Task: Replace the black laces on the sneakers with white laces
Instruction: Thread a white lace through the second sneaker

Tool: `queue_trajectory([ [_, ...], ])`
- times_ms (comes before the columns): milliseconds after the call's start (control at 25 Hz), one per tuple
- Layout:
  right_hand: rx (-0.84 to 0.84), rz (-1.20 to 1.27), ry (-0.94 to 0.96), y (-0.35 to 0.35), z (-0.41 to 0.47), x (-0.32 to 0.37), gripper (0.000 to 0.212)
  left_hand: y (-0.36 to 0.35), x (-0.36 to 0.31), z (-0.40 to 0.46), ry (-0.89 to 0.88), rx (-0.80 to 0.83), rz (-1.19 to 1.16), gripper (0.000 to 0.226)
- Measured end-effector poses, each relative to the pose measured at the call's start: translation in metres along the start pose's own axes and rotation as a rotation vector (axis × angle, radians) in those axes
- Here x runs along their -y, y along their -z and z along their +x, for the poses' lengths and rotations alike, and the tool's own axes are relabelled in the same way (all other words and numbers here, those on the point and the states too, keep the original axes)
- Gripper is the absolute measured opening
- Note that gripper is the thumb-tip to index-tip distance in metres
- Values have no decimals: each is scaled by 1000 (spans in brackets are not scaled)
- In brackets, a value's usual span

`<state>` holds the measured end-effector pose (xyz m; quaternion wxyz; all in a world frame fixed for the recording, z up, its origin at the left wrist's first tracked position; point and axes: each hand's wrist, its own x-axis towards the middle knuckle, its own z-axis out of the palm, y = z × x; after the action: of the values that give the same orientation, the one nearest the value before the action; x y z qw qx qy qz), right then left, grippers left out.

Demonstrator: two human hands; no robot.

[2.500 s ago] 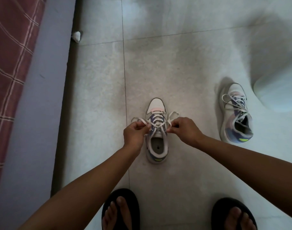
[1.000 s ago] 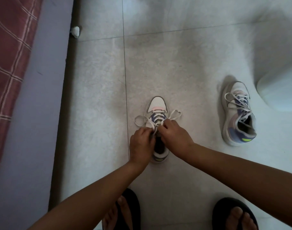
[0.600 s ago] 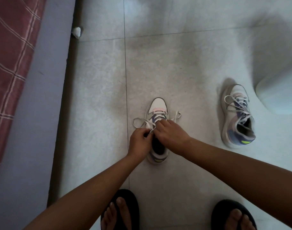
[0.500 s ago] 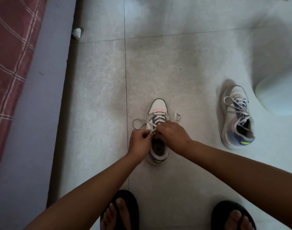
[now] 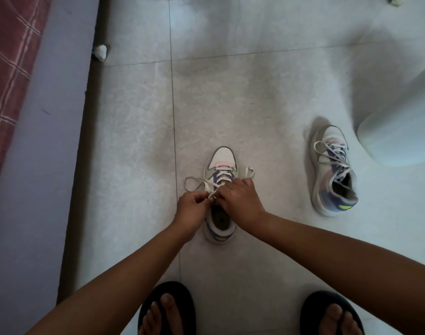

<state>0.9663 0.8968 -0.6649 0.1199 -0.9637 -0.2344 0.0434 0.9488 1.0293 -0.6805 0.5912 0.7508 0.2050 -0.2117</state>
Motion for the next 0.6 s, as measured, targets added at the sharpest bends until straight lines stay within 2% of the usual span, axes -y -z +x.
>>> queue_trajectory([
  [200, 22, -198, 6, -6, 3, 2, 19, 2, 2, -1, -52, -14, 18, 27],
  [280, 118, -79, -99, -1, 7, -2, 17, 3, 3, 0, -85, -14, 47, 25],
  [360, 206, 2, -124, -3, 9, -10, 25, 4, 2, 0, -60, -4, 17, 21],
  [480, 252, -164, -12, -8, 11, -11, 29, 4, 1, 1, 11, -2, -81, 14],
  [600, 280, -123, -33, -7, 12, -8, 28, 3, 1, 2, 58, -8, -145, 11],
])
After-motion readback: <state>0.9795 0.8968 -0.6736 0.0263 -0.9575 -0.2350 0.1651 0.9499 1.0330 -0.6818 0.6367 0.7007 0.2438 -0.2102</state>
